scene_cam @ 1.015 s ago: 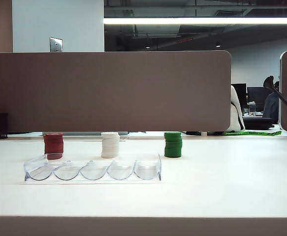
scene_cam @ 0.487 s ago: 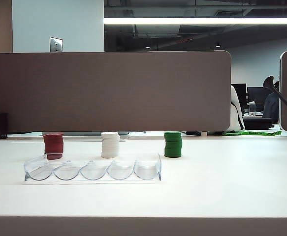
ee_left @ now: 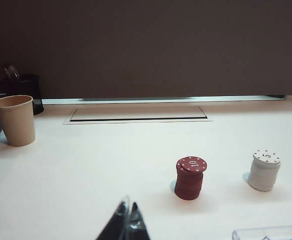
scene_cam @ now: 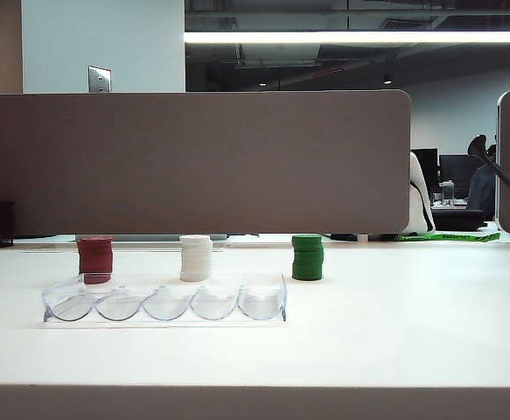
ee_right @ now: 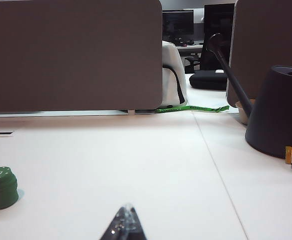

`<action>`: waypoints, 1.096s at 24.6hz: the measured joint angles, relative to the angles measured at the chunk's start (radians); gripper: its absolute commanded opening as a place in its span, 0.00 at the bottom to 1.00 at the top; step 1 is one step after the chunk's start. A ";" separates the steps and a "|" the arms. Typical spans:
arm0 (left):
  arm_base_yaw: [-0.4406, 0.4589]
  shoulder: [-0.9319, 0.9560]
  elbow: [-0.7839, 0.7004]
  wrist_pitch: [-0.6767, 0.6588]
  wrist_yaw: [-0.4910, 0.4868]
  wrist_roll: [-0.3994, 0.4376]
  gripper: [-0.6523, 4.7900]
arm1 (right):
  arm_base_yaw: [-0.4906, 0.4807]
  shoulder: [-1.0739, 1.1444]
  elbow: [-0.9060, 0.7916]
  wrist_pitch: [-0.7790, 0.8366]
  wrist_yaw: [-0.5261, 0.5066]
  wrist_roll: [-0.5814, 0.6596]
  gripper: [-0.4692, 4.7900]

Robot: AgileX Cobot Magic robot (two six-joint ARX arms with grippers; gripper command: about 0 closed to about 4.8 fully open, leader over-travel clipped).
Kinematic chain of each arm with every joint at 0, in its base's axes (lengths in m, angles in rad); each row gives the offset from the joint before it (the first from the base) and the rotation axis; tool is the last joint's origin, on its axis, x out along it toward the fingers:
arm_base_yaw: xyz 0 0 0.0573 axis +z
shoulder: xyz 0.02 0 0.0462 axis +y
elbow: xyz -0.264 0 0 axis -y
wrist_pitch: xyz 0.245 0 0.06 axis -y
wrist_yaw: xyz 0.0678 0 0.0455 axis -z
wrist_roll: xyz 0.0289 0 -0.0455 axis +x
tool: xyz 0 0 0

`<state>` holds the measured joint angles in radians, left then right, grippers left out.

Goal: Pick up the chip in the box and place it on the pile of chips with the same color.

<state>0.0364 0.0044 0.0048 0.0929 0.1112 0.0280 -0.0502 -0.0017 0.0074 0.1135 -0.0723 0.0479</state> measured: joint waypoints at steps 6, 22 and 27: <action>0.000 0.000 0.000 0.000 0.001 0.000 0.11 | 0.000 0.000 0.000 -0.029 0.000 0.000 0.08; 0.000 0.000 0.000 0.000 0.001 0.000 0.11 | 0.000 0.000 0.000 -0.029 0.000 0.000 0.08; 0.000 0.000 0.000 0.000 0.001 0.000 0.11 | 0.000 0.000 0.000 -0.029 0.000 0.000 0.08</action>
<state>0.0364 0.0044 0.0048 0.0929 0.1120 0.0280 -0.0502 -0.0017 0.0074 0.0849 -0.0719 0.0483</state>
